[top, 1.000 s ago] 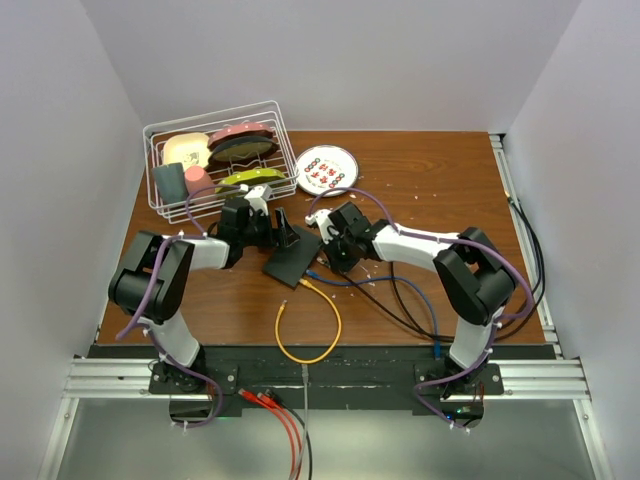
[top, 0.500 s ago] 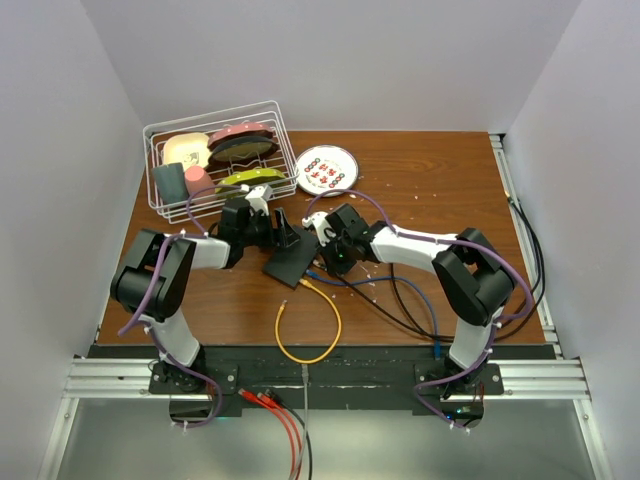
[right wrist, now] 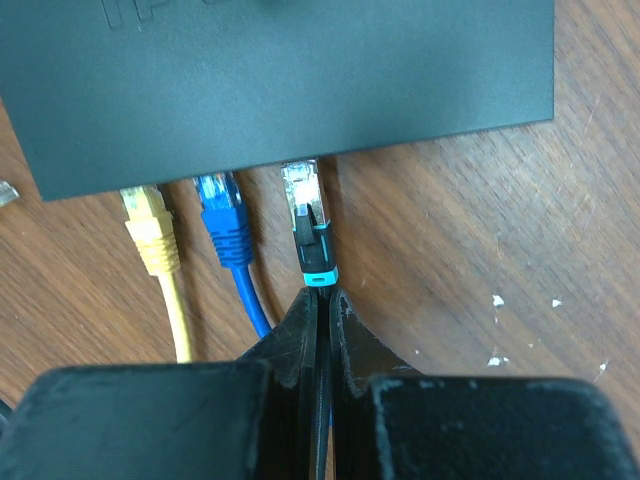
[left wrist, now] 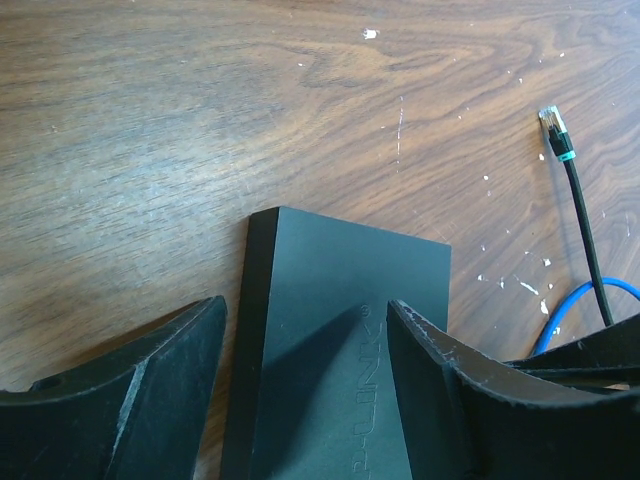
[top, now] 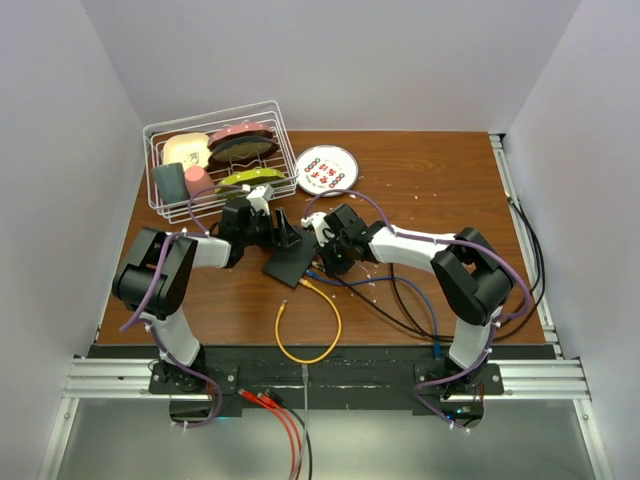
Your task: Insert the plug into the switch port
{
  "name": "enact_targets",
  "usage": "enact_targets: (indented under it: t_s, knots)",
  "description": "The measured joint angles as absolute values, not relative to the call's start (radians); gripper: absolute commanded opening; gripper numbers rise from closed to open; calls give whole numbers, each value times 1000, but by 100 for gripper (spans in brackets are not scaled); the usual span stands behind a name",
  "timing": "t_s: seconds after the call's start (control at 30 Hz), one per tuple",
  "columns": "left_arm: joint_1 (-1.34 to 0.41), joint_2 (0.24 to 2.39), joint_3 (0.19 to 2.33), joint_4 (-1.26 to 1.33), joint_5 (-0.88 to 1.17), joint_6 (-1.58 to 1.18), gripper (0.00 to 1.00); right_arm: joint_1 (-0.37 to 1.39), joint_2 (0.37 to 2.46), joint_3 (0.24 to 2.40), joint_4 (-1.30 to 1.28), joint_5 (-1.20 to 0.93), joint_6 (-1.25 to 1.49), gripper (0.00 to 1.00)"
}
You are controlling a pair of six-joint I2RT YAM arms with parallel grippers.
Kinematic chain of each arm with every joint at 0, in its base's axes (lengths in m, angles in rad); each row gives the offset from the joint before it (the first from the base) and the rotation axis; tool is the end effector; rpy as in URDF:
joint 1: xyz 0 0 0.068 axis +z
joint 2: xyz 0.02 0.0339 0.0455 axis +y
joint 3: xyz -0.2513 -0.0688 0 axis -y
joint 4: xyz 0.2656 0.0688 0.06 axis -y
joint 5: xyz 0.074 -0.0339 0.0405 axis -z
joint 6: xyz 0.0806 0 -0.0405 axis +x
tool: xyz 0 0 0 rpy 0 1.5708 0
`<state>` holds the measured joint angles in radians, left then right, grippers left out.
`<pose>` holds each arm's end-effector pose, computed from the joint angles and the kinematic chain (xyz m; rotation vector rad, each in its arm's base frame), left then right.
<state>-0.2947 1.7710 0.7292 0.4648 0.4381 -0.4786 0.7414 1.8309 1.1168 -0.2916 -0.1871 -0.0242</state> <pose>0.3527 -0.1428 0.0806 0.0628 2.2283 -0.9089 0.2898 0.2857 0.0984 -1.0499 2.4154 0.4995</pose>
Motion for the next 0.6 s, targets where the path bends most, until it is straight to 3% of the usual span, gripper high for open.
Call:
enact_targets:
  t_s: [0.6]
  knots:
    - [-292,1776,731,464,455,-478,65,761,1868,1165,-297,-195,1,0]
